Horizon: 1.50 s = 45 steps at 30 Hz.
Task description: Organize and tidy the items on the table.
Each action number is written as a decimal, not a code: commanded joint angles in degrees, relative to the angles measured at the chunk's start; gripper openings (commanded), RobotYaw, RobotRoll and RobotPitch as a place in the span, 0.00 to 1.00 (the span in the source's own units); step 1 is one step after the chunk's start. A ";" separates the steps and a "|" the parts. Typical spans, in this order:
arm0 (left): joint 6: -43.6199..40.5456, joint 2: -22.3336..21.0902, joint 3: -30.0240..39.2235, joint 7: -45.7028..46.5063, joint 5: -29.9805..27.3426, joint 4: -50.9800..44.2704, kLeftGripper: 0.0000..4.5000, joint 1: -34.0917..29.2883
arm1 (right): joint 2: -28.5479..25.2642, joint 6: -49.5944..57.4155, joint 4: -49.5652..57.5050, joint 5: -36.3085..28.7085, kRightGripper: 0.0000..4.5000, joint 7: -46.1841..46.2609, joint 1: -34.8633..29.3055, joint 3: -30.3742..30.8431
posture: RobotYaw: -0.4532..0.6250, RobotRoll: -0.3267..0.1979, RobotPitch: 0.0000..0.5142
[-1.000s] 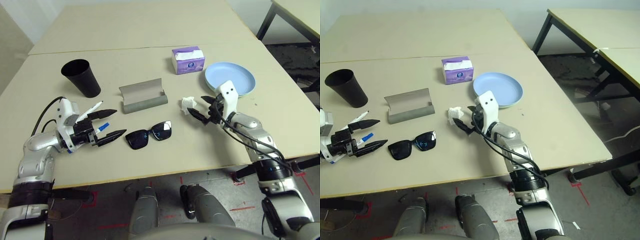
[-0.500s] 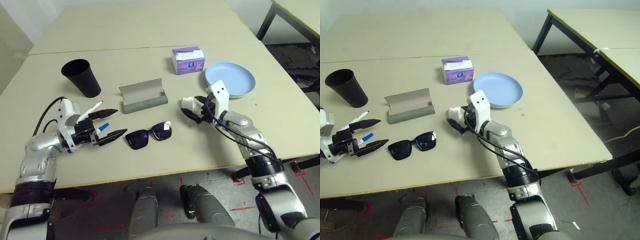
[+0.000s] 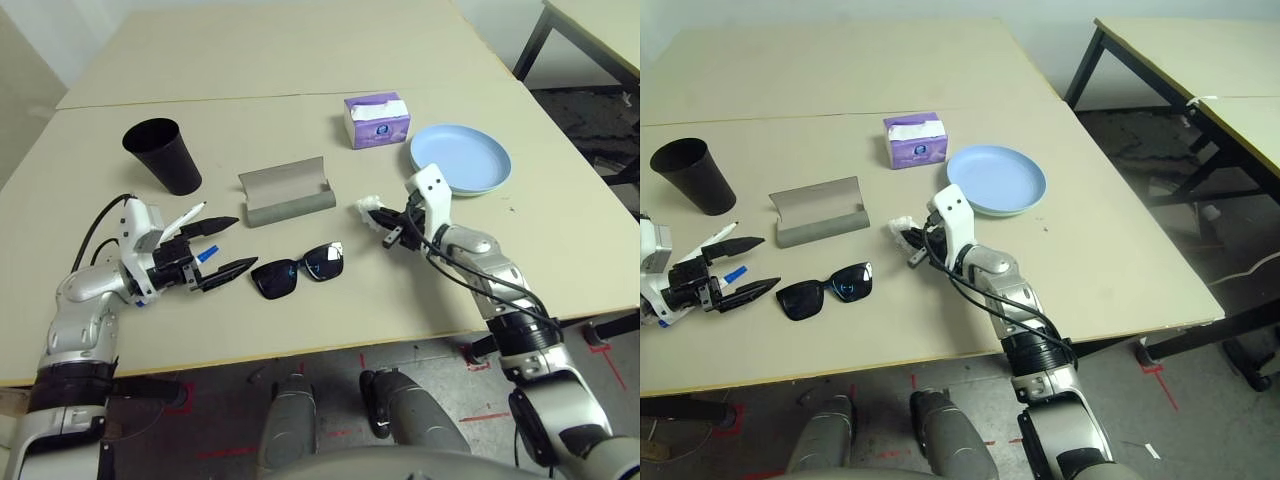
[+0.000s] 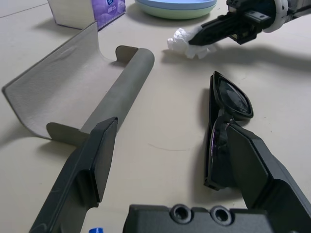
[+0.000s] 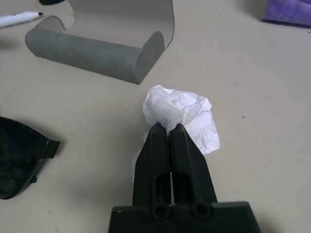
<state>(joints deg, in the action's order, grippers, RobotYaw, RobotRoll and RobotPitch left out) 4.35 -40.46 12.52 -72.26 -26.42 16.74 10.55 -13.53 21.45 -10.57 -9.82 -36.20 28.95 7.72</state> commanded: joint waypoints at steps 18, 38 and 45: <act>1.92 1.18 -1.13 -0.32 2.13 2.35 1.00 0.73 | -19.25 -4.76 -31.99 8.41 0.16 4.16 24.08 -7.78 | 0.41 0.62 0.31; 2.30 0.24 -0.83 -2.19 2.03 6.88 1.00 3.88 | -31.68 43.58 20.16 -10.65 0.98 -5.79 22.09 -10.47 | 0.33 0.62 0.32; 2.73 -0.02 -1.54 -3.77 2.91 9.92 1.00 6.66 | -32.66 55.95 39.16 -15.61 0.98 -11.16 32.26 14.40 | 0.30 0.62 0.32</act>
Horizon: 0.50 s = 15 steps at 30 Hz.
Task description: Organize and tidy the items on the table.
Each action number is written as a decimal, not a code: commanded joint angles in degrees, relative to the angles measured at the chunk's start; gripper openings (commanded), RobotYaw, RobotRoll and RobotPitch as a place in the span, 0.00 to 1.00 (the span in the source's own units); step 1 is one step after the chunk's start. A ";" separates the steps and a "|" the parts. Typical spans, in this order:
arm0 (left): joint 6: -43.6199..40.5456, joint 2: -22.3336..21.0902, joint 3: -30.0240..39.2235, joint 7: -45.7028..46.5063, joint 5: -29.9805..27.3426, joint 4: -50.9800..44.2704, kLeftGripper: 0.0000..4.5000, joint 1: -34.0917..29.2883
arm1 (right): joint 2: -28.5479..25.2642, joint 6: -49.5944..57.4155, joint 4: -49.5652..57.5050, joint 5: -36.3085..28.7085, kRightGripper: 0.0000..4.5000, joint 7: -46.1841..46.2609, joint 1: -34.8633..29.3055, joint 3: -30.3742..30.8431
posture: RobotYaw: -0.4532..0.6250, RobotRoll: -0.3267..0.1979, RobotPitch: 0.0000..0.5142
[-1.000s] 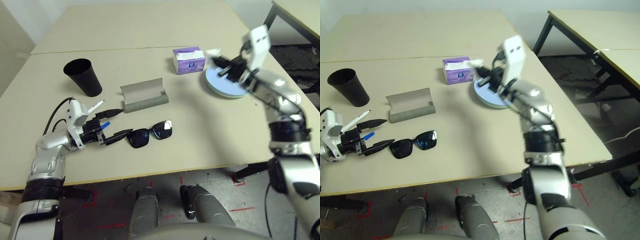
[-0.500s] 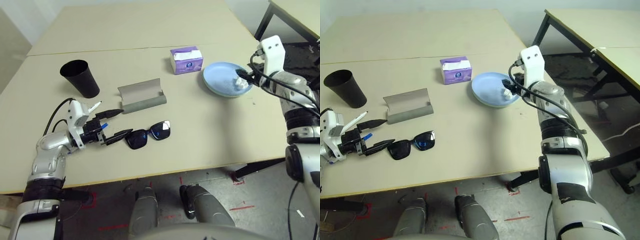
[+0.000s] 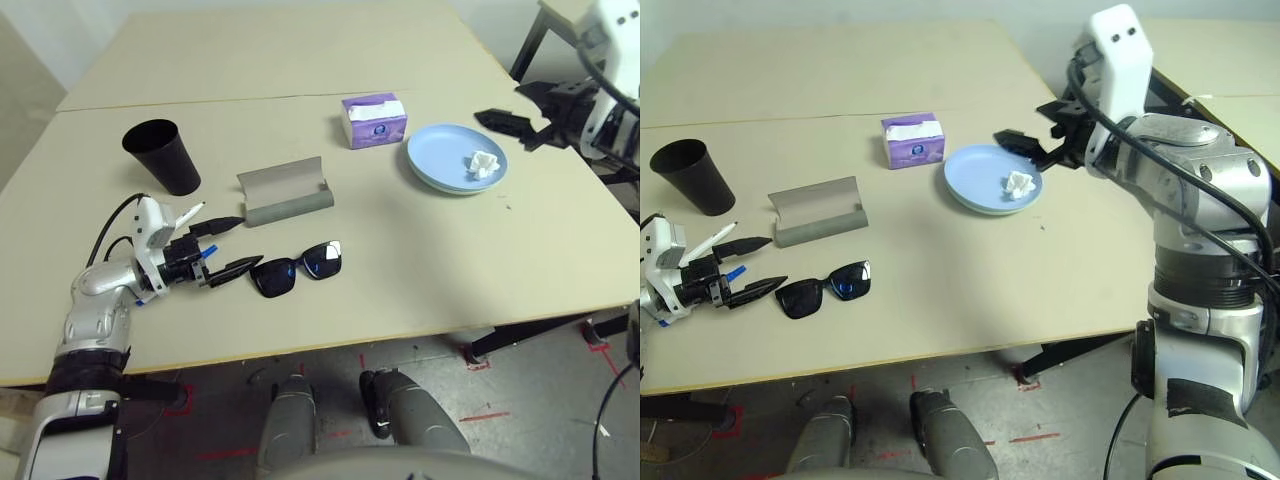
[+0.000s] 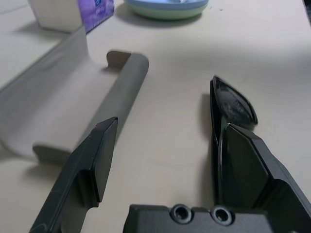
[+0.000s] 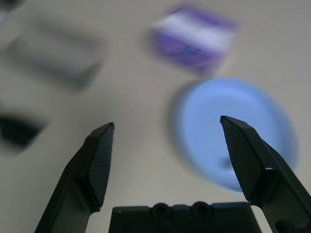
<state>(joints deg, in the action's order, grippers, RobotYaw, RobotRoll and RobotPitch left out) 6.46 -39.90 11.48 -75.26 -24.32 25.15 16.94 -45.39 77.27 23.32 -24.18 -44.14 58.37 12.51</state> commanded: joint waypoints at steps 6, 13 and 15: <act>0.68 -1.52 -0.08 -1.71 0.67 2.15 1.00 0.93 | 5.68 -3.14 3.25 -1.42 0.98 -8.98 9.78 22.19 | 0.30 0.62 0.31; -0.99 -6.34 2.30 -5.86 -1.86 -2.05 1.00 -4.88 | 18.28 -9.88 -10.35 4.67 0.98 -8.49 15.67 29.59 | 0.34 0.62 0.33; -1.63 -7.87 3.71 -7.10 -3.00 -3.57 1.00 -7.10 | 22.03 -11.52 -14.04 6.08 0.98 -8.23 16.75 30.27 | 0.35 0.62 0.33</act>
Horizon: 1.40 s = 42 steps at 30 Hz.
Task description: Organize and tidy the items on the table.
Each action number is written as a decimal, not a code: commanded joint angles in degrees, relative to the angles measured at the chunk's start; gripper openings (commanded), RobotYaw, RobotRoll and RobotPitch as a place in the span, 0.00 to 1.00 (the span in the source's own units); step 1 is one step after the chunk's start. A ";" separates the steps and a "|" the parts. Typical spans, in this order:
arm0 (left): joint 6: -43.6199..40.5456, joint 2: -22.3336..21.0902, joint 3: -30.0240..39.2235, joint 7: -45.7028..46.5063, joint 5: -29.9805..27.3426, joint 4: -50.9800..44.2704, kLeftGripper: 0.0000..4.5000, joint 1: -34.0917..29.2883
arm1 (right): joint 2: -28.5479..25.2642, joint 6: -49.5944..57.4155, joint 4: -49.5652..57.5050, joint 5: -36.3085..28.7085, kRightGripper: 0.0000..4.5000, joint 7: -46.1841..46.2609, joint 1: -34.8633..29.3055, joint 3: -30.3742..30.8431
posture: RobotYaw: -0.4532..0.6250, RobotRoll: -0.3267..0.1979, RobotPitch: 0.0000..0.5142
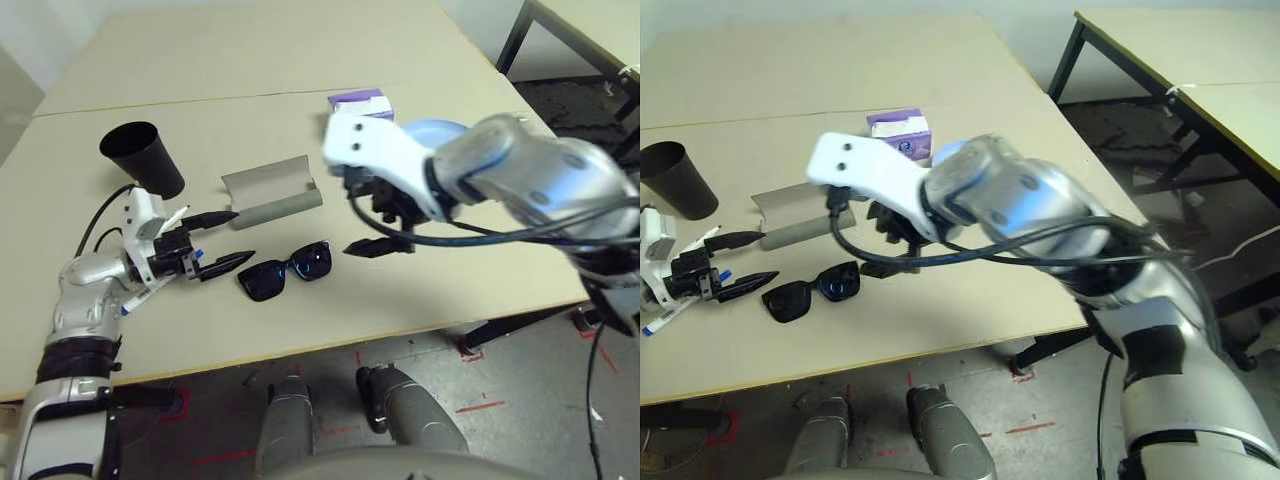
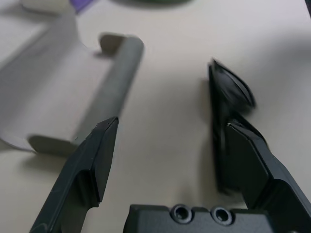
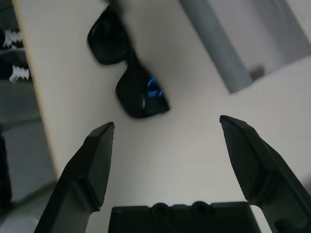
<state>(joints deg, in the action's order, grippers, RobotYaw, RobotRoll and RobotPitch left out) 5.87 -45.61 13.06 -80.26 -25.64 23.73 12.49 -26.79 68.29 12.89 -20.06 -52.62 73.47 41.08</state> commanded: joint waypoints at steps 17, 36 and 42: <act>-1.41 -9.20 11.62 -6.12 -5.24 -7.18 1.00 -13.03 | 19.12 -8.93 -16.97 6.93 0.98 -0.99 1.83 2.68 | 0.46 0.62 0.34; -1.71 -8.26 9.92 -4.77 -4.82 -7.92 1.00 -11.25 | 22.83 -17.99 -25.74 16.94 0.98 -2.72 -3.82 8.10 | 0.45 0.62 0.35; -1.69 -7.95 10.17 -4.43 -4.84 -8.11 1.00 -11.93 | 23.64 -19.94 -28.01 19.70 0.98 -3.81 -5.25 8.80 | 0.46 0.62 0.35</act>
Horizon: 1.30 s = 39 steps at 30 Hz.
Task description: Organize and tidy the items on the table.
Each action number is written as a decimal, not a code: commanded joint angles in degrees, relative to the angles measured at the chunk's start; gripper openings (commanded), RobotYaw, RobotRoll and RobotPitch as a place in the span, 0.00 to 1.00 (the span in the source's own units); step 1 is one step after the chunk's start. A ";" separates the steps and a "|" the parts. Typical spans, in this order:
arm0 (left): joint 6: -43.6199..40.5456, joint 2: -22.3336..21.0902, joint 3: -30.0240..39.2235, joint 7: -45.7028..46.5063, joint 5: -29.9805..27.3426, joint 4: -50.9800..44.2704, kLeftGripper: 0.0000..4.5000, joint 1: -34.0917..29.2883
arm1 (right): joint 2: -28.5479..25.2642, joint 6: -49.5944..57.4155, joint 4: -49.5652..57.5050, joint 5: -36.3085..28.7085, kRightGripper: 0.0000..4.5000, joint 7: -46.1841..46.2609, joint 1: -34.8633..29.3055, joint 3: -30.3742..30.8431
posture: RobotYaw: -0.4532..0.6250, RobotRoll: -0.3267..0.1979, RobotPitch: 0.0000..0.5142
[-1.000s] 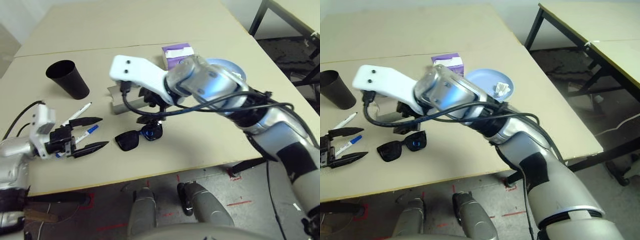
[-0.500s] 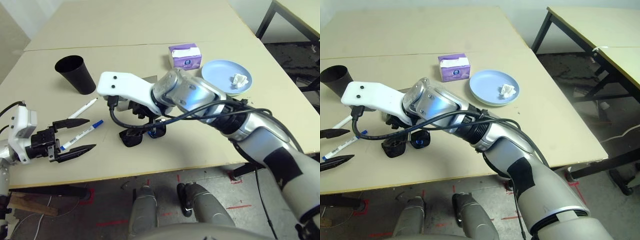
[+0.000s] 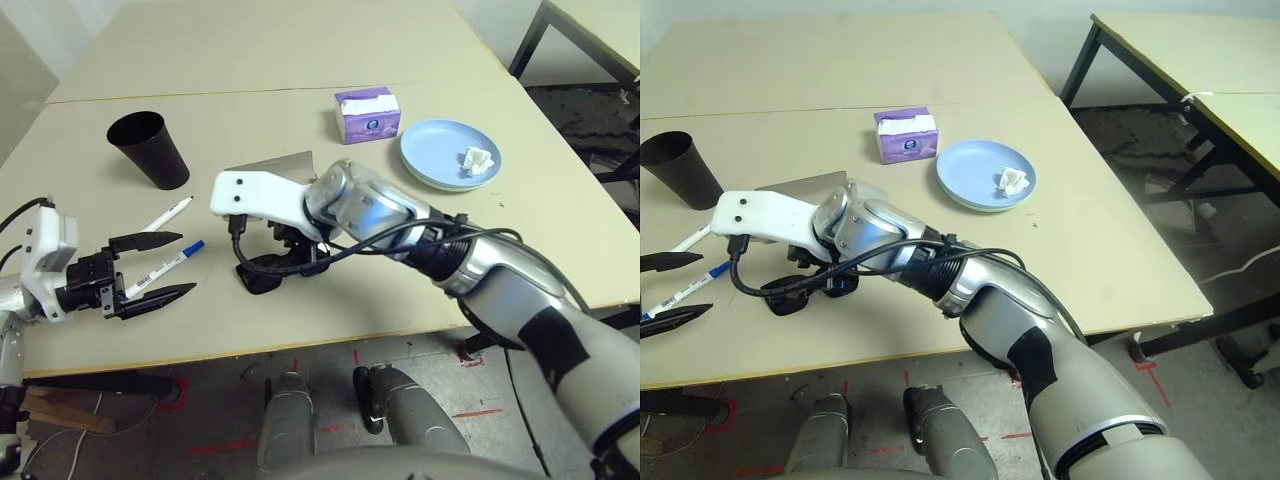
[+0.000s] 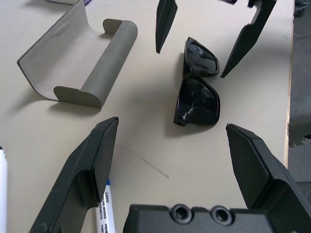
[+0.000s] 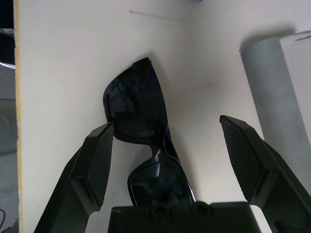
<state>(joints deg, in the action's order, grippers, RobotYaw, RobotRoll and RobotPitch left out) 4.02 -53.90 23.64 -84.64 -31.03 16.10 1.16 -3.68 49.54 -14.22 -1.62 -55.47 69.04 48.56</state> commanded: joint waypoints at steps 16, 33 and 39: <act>0.43 1.13 -0.27 0.38 0.57 -0.59 1.00 -1.74 | 0.18 -2.62 -1.60 5.73 0.98 -5.01 -2.86 2.35 | 0.46 0.62 0.35; 0.39 1.58 -0.22 0.79 0.59 -0.82 1.00 -2.29 | 0.74 -3.39 -1.07 7.47 0.98 -7.48 -3.37 2.63 | 0.47 0.62 0.35; 0.38 1.90 -0.42 1.07 0.57 -1.32 1.00 -2.80 | 1.08 -3.66 -1.15 8.06 0.95 -7.92 -3.64 2.65 | 0.46 0.62 0.35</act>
<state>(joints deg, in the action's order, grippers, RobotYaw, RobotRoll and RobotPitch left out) 4.03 -52.34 23.64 -83.54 -30.98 15.52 -0.90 -2.94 46.58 -16.05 5.90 -62.99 66.16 50.41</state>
